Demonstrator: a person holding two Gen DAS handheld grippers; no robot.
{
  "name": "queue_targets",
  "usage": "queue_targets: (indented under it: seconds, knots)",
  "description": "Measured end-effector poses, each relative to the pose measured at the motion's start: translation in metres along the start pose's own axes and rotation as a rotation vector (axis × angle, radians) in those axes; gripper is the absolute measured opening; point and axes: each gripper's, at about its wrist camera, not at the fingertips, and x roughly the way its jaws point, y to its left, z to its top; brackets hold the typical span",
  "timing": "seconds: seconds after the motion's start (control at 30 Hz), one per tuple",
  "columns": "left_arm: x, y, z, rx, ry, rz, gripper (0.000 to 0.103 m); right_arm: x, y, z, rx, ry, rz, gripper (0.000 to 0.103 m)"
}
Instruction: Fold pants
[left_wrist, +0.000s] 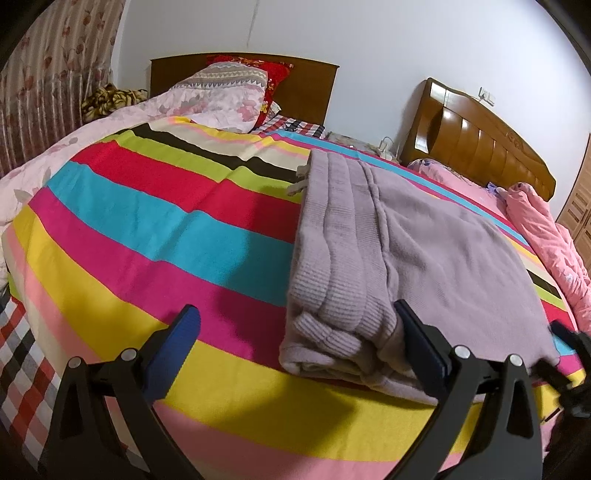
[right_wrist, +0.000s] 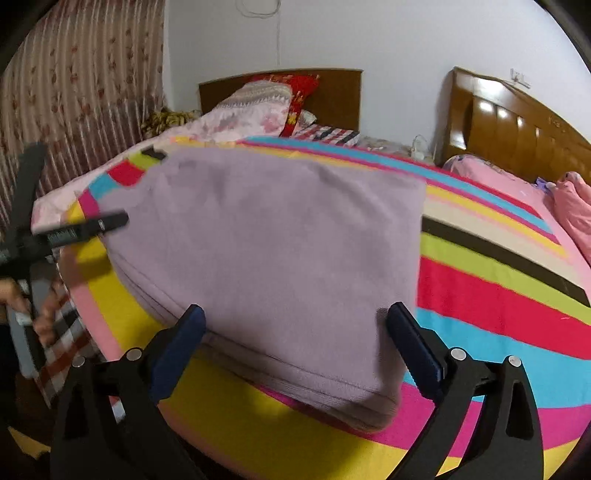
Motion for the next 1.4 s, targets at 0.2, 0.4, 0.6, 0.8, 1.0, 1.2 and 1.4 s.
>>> queue_targets:
  seconds: [0.2, 0.4, 0.6, 0.8, 1.0, 1.2, 1.4]
  knots:
    - [-0.002, -0.007, 0.000, 0.012, -0.020, 0.039, 0.102, 0.018, -0.004, -0.024, 0.000, 0.061, -0.014, 0.099]
    - [-0.001, -0.006, -0.001, -0.039, -0.010, 0.044, 0.102, 0.004, 0.000, -0.021, 0.056, 0.011, -0.012, 0.099]
    - [-0.062, -0.034, 0.002, -0.027, -0.173, 0.079, 0.101, -0.013, -0.005, -0.031, 0.096, -0.035, -0.032, 0.099]
    - [-0.030, -0.036, 0.003, 0.039, 0.011, 0.163, 0.102, -0.001, -0.014, -0.051, 0.134, 0.058, -0.025, 0.099]
    - [-0.076, -0.025, -0.010, -0.023, -0.106, 0.181, 0.101, -0.064, -0.027, -0.047, 0.250, -0.090, -0.002, 0.099]
    - [-0.202, -0.073, 0.008, 0.179, -0.454, 0.377, 0.101, -0.133, -0.022, -0.019, 0.273, -0.289, -0.049, 0.099]
    - [-0.278, -0.109, 0.009, 0.241, -0.720, 0.229, 0.102, -0.175, -0.005, -0.001, 0.242, -0.393, -0.069, 0.099]
